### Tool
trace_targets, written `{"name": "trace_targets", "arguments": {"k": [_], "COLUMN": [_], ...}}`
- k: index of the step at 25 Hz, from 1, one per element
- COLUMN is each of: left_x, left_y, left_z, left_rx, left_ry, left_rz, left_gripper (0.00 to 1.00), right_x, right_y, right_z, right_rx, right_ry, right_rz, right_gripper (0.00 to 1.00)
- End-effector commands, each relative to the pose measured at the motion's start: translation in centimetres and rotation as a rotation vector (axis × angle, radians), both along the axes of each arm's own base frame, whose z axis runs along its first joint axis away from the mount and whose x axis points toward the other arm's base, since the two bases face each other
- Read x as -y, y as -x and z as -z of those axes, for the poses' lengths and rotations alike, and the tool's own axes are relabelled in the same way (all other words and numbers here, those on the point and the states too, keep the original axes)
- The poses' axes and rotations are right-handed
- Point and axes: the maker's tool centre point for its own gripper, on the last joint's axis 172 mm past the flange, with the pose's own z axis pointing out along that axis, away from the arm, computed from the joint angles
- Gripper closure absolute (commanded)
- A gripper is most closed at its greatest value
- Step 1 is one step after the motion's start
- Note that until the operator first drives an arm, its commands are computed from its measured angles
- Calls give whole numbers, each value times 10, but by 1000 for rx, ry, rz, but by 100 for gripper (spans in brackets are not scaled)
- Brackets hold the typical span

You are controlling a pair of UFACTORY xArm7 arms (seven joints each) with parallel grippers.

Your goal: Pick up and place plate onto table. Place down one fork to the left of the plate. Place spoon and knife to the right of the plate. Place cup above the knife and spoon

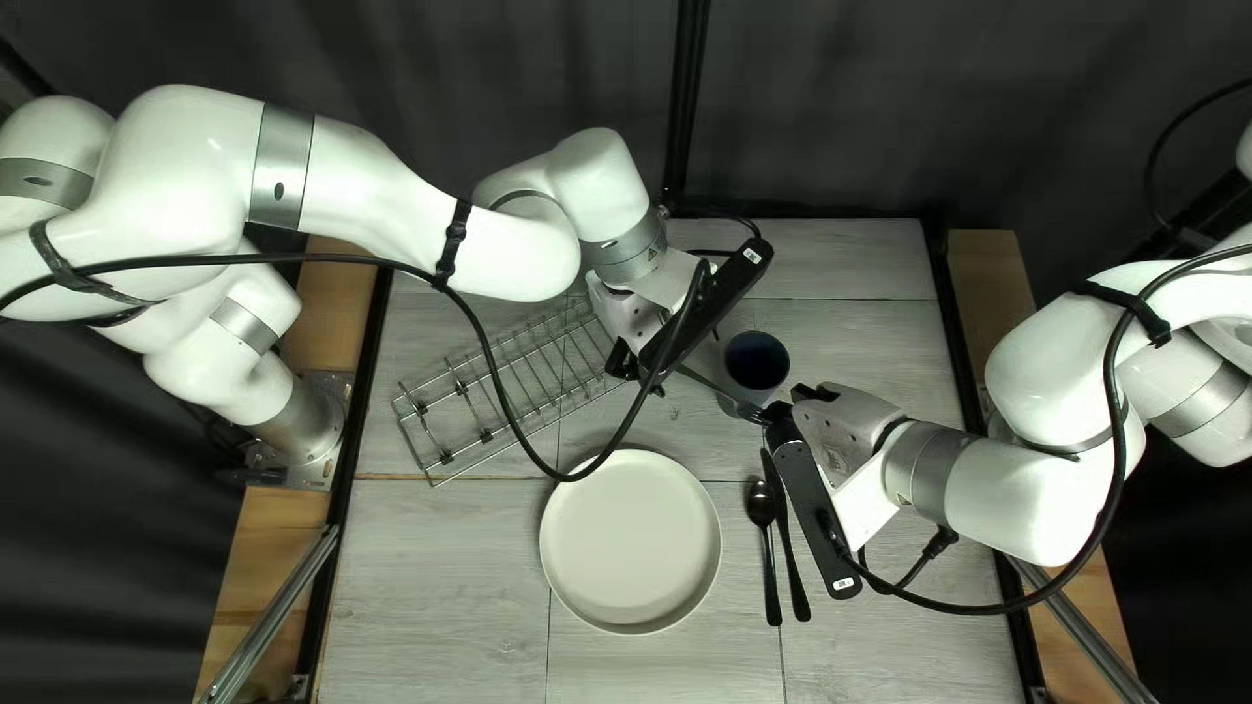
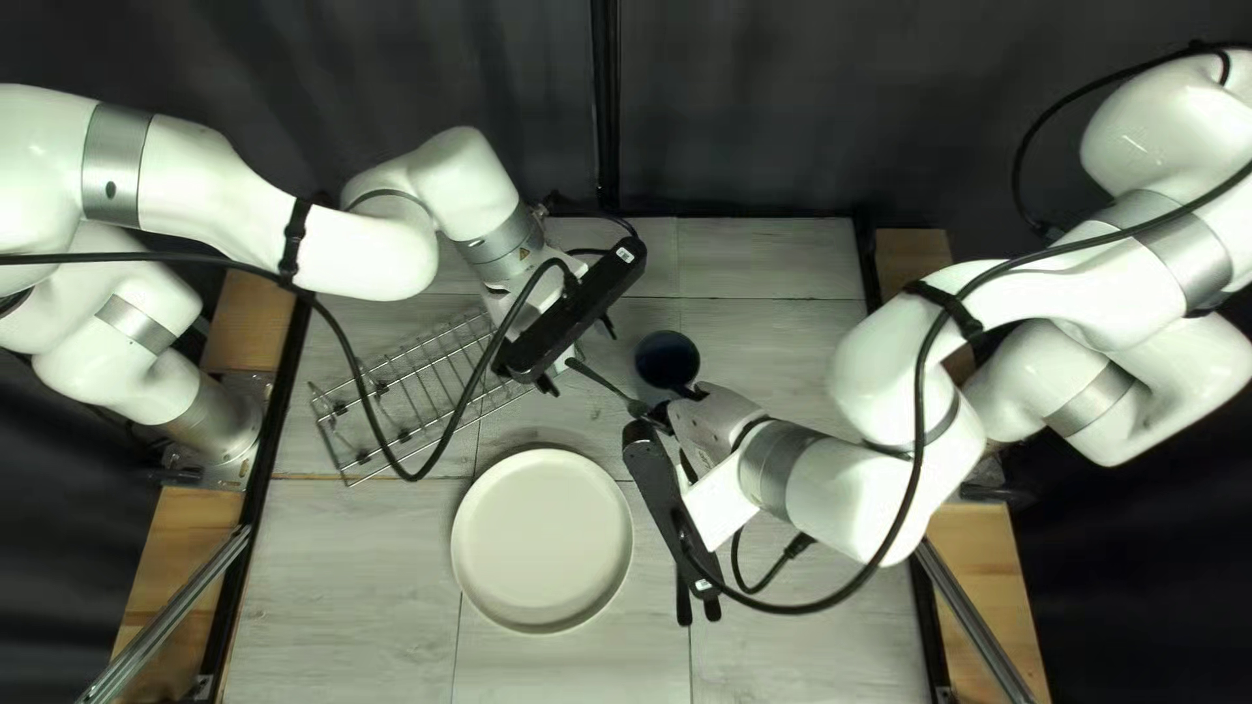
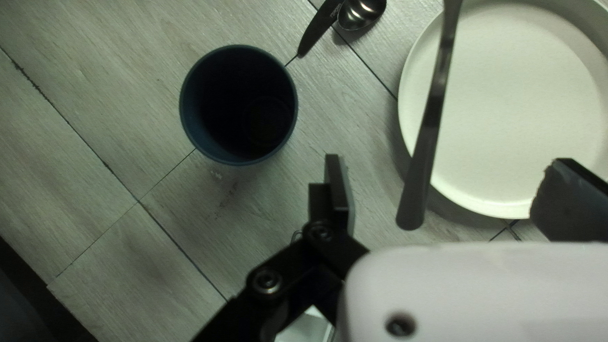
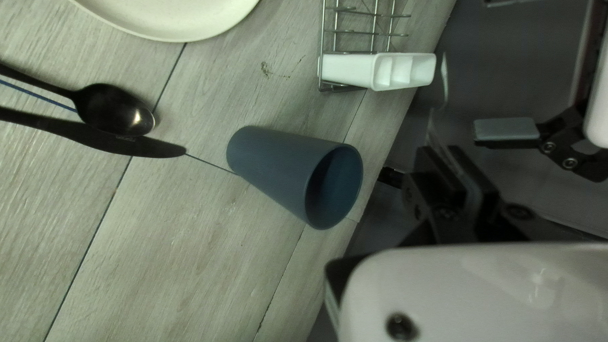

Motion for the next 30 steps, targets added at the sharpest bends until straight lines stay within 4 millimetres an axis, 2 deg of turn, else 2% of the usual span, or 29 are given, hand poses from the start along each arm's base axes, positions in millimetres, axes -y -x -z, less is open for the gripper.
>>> {"name": "trace_targets", "arguments": {"k": [1,15,16,17,18,19,30], "left_x": [5,12,12,12,12,12,12], "left_y": [-4,-9,-8,-8,-8,-8,-8], "left_z": [5,14,14,14,14,14,14], "left_rx": [-5,-4,-2,0,3,3,3], "left_ry": [-1,13,13,13,14,14,14], "left_rz": [5,36,37,39,42,42,42], "left_gripper": [0,0,3,11,96,100,100], "right_x": [0,0,0,0,0,0,0], "right_y": [0,0,0,0,0,0,0], "right_z": [0,0,0,0,0,0,0], "right_rx": [0,0,0,0,0,0,0], "right_ry": [0,0,0,0,0,0,0], "right_rz": [0,0,0,0,0,0,0], "right_gripper": [100,100,100,100,100,100,100]}}
